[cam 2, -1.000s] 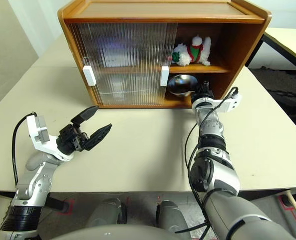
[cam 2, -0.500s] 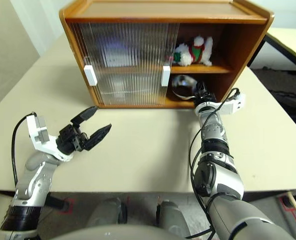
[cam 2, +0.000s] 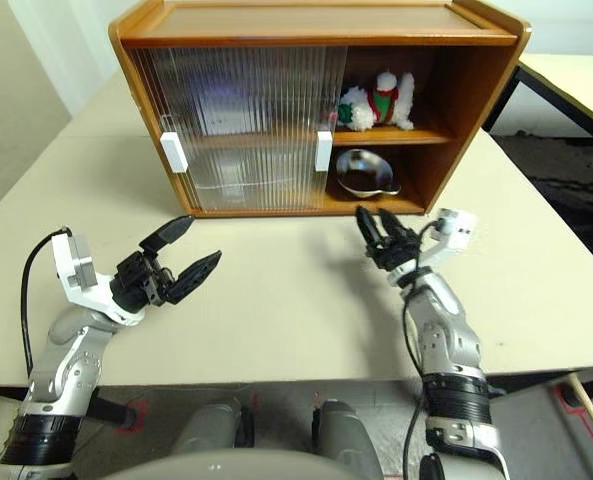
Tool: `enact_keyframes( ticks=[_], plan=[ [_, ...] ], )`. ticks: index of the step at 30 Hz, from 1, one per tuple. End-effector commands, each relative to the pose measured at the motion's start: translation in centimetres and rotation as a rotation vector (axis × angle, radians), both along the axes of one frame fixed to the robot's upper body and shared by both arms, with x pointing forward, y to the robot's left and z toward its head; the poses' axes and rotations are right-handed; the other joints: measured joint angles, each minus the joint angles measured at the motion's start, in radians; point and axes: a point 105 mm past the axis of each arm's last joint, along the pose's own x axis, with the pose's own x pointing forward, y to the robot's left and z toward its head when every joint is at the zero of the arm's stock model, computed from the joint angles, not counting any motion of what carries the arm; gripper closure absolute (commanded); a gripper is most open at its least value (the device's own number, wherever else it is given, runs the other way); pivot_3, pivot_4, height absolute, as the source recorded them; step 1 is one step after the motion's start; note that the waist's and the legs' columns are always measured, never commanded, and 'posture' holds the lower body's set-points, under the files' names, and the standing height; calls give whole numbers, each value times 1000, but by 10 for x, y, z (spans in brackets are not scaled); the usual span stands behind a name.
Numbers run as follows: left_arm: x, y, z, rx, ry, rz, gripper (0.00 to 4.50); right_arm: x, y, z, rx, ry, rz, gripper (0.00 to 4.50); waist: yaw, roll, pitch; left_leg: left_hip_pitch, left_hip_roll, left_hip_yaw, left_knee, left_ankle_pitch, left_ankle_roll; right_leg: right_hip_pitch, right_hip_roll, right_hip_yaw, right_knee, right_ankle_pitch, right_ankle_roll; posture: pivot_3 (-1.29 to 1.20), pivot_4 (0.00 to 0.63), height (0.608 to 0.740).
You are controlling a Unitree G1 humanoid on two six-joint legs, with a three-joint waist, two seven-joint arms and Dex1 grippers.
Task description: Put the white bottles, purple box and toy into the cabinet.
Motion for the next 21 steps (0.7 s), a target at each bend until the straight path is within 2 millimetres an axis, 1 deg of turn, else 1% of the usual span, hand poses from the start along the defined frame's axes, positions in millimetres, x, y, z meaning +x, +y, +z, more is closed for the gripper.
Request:
enact_keyframes(
  ticks=[1,2,3,4,5,6,9,13,16,19,21],
  plan=[
    [2,3,-1,26,-2,5,0,-2,20,17,-37,-89,127,2830,2,0,0,0,0,0,0,0,0,0,0,0,0,0,0,240,0,740],
    [2,3,-1,29,-3,5,0,-2,28,22,-53,-113,166,3239,3,-1,0,0,0,0,1,0,0,0,0,0,0,0,0,240,0,740],
    [2,4,0,31,-3,5,0,-1,35,27,-53,-130,190,3535,3,-1,0,0,0,0,1,0,0,0,0,-1,0,0,0,238,0,740],
    [2,4,0,31,-4,5,0,1,42,34,-39,-147,210,4007,3,-1,0,0,0,0,1,0,0,0,0,-1,0,1,0,238,0,740],
    [3,4,0,33,-4,5,0,4,47,40,-26,-158,224,4332,4,-1,0,0,0,0,1,0,0,0,0,-1,0,1,0,238,0,740],
    [3,4,0,34,-5,4,0,8,53,44,-11,-163,236,4472,4,-1,0,0,0,0,1,0,0,0,0,-1,0,1,-1,238,0,740],
    [4,3,1,35,-8,2,0,18,66,56,26,-162,245,4472,4,-1,0,0,0,0,1,0,0,-1,0,-1,0,1,-2,248,0,740],
    [3,3,-1,33,-6,6,0,29,72,74,116,-150,197,4472,10,-2,-1,-1,0,-1,0,-1,-1,-2,0,-2,1,2,-2,251,0,740],
    [3,1,-2,30,-3,4,0,31,76,78,122,-153,193,4472,21,-2,-1,-2,0,-1,-1,-1,-2,-3,-1,-2,0,2,-2,248,0,740],
    [3,-2,-2,25,-3,-2,0,35,76,78,135,-133,161,4472,29,-2,-1,-3,0,-1,-2,-1,-2,-4,-1,-2,0,2,-2,249,0,740],
    [3,-2,-2,25,-4,-3,0,42,67,79,169,-105,98,4472,29,-2,-1,-3,0,-1,-2,-1,-2,-4,-1,-2,0,2,-2,248,0,740]
  ],
)
